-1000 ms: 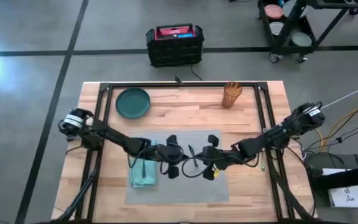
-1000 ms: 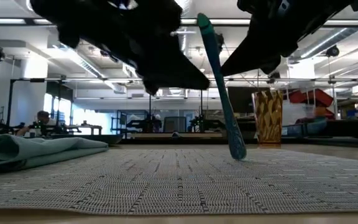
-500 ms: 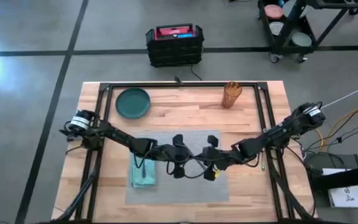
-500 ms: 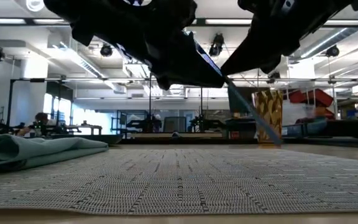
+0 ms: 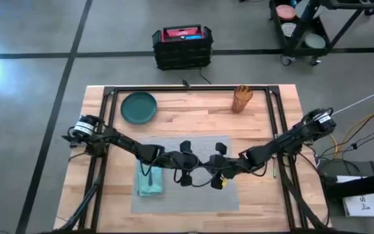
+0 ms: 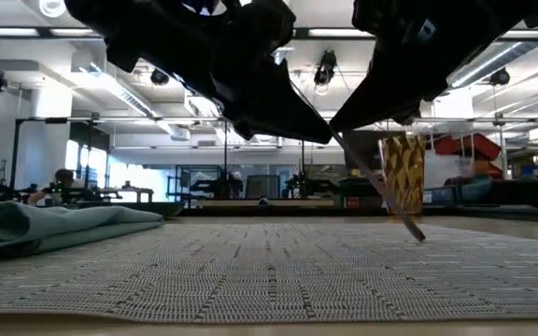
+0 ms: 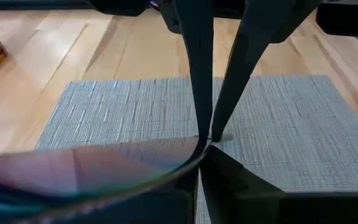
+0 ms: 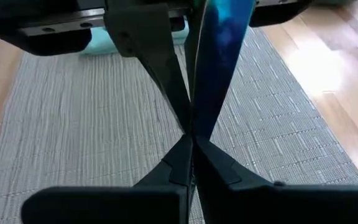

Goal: Set table place
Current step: Put the blue table knife on the right of the gray tablemat

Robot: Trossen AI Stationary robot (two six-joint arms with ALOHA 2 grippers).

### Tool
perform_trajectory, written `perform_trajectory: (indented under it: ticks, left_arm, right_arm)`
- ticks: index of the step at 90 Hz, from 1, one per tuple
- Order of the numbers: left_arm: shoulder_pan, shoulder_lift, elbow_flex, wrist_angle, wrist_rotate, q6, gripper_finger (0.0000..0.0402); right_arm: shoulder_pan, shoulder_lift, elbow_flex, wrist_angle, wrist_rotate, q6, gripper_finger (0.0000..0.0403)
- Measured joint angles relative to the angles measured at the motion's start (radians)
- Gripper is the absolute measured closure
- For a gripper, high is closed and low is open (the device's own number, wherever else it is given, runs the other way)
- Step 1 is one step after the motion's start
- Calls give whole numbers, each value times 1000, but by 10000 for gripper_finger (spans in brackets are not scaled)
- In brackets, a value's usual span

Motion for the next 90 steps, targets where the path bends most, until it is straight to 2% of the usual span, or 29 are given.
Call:
perform_trajectory:
  ticks: [26,38,54,90]
  left_arm:
    - [47,0,0,-2,17,18,402]
    - [79,0,0,2,80,17,402]
    - [106,0,0,13,100,16,402]
    - [129,0,0,13,105,36,402]
  right_arm:
    - [-26,0,-1,-13,15,152,399]
    - [-45,1,26,-71,6,225,375]
    - [-65,6,99,-218,7,256,332]
    - [-84,6,101,-220,15,326,277]
